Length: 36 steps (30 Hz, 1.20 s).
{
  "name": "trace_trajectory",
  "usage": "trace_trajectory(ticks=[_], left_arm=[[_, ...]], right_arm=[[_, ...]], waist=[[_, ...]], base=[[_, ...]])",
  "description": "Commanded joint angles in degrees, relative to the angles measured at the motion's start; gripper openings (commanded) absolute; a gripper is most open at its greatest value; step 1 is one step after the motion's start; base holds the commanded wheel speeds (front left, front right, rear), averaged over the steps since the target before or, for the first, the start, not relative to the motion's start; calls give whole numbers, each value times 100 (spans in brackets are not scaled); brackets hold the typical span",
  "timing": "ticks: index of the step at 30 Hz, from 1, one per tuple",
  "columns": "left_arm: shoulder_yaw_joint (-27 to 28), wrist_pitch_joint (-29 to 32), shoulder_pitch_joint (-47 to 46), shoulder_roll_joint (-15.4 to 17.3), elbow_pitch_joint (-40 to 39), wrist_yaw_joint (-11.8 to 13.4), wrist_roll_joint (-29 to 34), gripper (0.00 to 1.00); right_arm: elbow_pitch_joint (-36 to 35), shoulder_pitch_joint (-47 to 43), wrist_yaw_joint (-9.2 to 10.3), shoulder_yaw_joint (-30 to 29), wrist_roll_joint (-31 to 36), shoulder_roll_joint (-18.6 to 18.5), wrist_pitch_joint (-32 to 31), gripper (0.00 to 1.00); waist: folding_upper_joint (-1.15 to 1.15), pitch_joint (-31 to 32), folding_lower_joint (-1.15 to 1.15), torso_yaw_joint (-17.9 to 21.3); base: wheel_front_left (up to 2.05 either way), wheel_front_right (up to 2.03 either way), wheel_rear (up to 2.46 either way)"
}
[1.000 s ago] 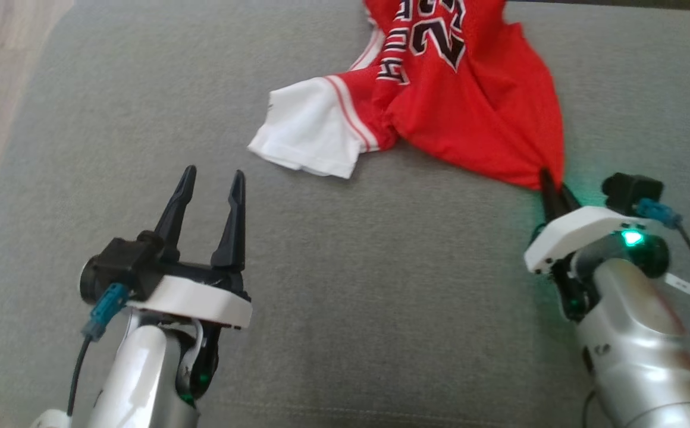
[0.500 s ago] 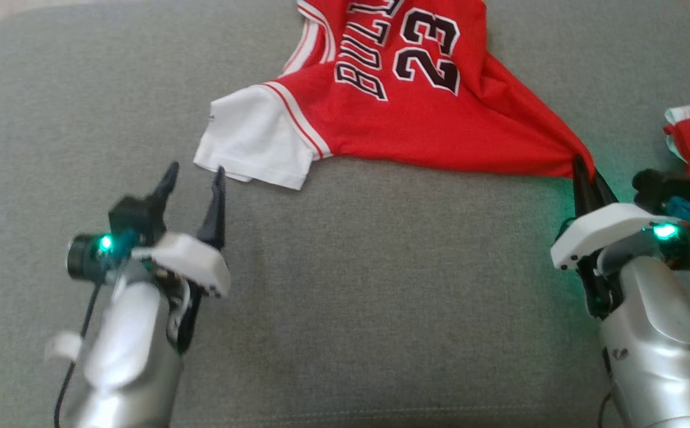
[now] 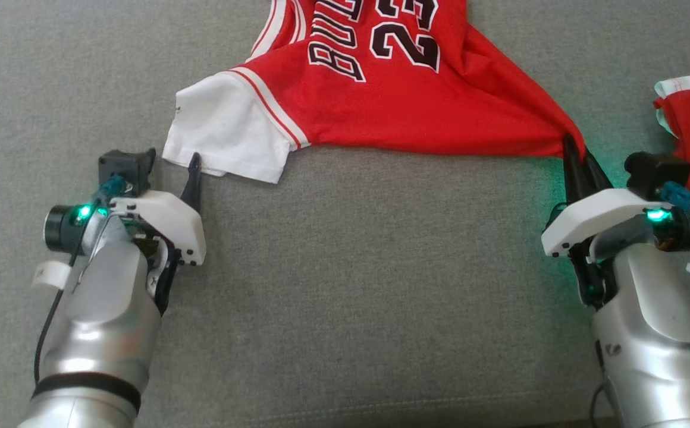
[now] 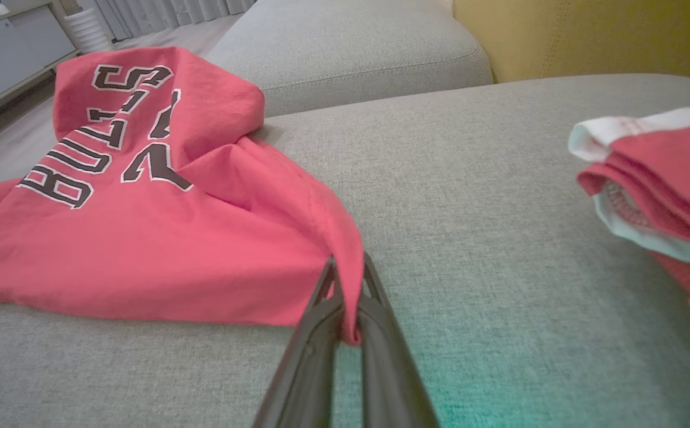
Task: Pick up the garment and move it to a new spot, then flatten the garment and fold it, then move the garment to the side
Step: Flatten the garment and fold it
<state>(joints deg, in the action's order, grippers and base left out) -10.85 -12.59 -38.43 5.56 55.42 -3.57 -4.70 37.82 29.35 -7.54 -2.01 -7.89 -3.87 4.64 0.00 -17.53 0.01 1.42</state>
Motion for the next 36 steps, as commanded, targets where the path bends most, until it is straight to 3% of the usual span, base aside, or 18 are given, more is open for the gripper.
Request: trace_trajectory(ticks=[1, 9, 10, 11, 12, 20, 29, 36], left_arm=[[107, 2, -236, 227, -42, -17, -3, 100], [21, -1, -502, 187, 550, -120, -89, 100], [3, -7, -536, 182, 601, -137, -96, 68], [-9, -16, -567, 173, 645, -152, -108, 51], [-23, -25, -594, 162, 686, -173, -124, 0], [57, -223, -628, 49, 359, -319, -475, 0], [475, -240, 340, -134, -2347, -389, -1416, 0], [779, -240, 524, -11, -3715, -391, -1851, 0]], right_arm=[[-217, -60, 5, 107, 50, 78, -7, 0], [-441, -145, 5, 61, 105, 90, -115, 0], [-467, -150, 5, 58, 109, 91, -128, 0], [-492, -153, 5, 54, 113, 92, -140, 0], [-516, -157, 5, 50, 118, 93, -150, 0], [-694, -160, 5, 121, 119, 93, -122, 0], [-1014, 62, 5, 539, -280, -166, 74, 0], [-1368, 489, 5, 830, -836, -438, 239, 0]], waist=[[0, -6, -1, 4], [0, -30, -1, -10], [0, -39, -1, -18], [0, -47, -1, -27], [0, -51, -1, -36], [0, 90, -1, -111], [0, 603, -1, -202], [0, 1152, -1, -242]], base=[[0, 0, 0], [0, 0, 0], [0, 0, 0], [0, 0, 0], [0, 0, 0], [0, 0, 0], [0, 0, 0], [0, 0, 0]])
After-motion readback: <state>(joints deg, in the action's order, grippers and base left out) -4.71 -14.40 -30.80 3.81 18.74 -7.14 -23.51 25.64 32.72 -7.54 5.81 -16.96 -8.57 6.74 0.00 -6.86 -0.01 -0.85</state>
